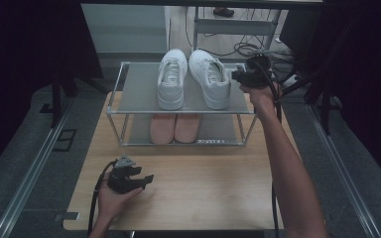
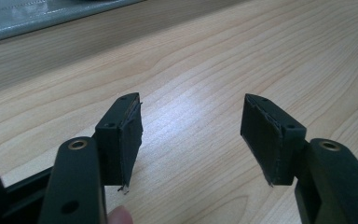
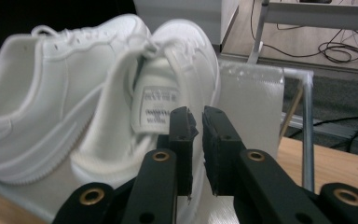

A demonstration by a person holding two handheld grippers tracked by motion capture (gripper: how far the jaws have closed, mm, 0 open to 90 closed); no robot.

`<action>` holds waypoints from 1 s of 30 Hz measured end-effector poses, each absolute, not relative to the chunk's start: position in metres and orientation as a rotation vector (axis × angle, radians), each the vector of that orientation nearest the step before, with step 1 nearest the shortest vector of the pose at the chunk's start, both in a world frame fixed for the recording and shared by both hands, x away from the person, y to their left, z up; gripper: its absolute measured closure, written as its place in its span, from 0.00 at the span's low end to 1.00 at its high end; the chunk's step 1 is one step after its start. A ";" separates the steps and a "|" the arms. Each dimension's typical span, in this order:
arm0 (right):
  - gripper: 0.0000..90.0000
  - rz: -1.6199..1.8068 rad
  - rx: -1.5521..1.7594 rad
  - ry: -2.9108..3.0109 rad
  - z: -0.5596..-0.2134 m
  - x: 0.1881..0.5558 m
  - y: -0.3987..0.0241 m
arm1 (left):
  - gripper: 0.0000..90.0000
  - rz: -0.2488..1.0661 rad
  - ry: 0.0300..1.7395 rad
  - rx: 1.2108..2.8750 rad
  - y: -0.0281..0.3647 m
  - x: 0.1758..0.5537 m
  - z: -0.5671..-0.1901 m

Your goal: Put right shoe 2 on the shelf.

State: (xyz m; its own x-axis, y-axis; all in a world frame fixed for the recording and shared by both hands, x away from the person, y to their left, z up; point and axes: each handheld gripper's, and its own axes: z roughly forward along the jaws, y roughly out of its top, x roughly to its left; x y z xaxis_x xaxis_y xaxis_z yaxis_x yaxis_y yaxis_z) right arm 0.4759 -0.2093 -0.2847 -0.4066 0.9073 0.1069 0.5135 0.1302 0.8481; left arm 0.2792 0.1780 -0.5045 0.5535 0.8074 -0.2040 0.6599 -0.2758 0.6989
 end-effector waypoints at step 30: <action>0.99 1.139 1.395 2.074 -0.347 0.477 -0.216 | 0.43 0.248 1.181 2.029 0.177 0.279 -0.505</action>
State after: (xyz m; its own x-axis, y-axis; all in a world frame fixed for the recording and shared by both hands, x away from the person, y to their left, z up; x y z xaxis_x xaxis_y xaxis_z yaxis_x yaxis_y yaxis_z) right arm 0.4772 -0.2158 -0.3469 -0.4272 0.8968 0.1152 0.5782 0.1730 0.7973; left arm 0.2787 0.1771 -0.5047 0.5534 0.8090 -0.1981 0.6613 -0.2821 0.6951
